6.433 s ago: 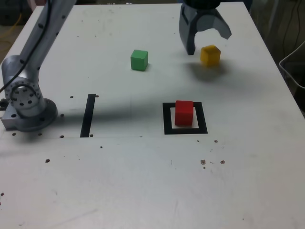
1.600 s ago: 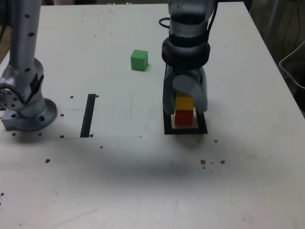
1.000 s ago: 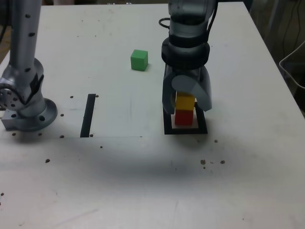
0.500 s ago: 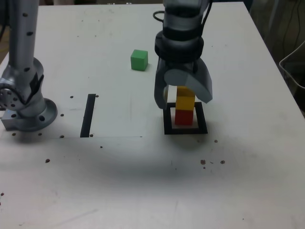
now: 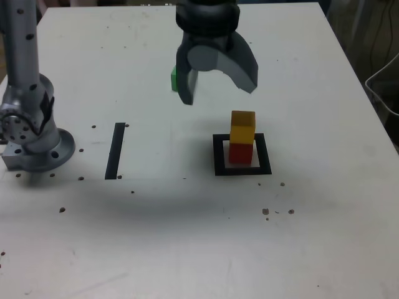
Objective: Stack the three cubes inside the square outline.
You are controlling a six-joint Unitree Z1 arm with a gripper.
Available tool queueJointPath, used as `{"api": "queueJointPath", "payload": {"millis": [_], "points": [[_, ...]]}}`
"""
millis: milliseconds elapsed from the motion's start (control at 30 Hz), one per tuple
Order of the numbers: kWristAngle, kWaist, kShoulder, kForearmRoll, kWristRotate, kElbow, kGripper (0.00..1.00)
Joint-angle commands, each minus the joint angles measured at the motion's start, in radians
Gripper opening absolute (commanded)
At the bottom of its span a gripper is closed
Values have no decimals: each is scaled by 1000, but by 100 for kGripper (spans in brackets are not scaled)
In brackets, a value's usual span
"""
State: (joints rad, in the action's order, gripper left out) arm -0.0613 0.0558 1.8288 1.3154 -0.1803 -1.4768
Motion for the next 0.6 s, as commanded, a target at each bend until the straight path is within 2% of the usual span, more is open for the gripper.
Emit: {"api": "queueJointPath", "payload": {"millis": [0, 267, 333, 567], "points": [[-18, 33, -4, 2, -24, 8, 99], [-146, 190, -11, -22, -124, 40, 99], [-168, 218, -10, -36, -145, 50, 99], [-183, 312, 0, -105, -236, 104, 99]]}}
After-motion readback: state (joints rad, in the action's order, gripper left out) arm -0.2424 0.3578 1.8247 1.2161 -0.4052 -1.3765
